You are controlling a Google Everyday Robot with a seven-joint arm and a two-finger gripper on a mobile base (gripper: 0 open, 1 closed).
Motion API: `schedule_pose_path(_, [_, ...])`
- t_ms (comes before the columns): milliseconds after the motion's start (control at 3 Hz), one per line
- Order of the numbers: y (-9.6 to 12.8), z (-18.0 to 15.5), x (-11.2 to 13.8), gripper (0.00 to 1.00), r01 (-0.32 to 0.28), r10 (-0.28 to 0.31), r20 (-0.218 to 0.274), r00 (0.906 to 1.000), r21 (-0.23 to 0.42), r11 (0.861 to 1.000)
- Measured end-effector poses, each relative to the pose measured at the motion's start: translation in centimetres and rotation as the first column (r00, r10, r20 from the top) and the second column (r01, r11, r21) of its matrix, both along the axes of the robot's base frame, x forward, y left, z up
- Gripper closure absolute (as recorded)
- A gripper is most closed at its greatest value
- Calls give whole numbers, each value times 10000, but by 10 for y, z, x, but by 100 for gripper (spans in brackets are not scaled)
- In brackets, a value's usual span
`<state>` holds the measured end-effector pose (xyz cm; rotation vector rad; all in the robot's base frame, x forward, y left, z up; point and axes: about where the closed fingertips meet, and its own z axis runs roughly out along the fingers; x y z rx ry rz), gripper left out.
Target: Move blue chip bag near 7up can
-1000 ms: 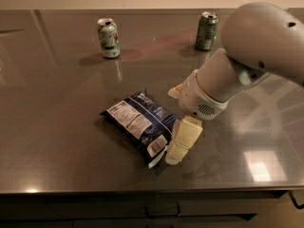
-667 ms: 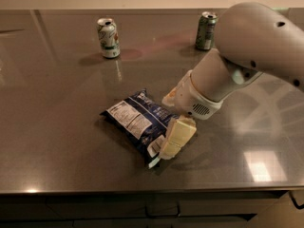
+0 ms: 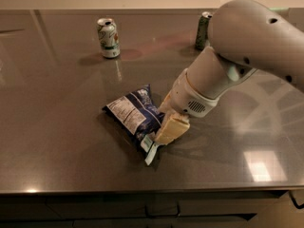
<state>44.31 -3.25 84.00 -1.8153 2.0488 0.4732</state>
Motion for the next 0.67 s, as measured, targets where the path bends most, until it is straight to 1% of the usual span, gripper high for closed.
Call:
schedule_pose_path(333, [7,14,12,88,170,-172,126,9998,113,9998])
schedule_pose_path(667, [20,34,33,100,272,-288,425,9987,376,9989])
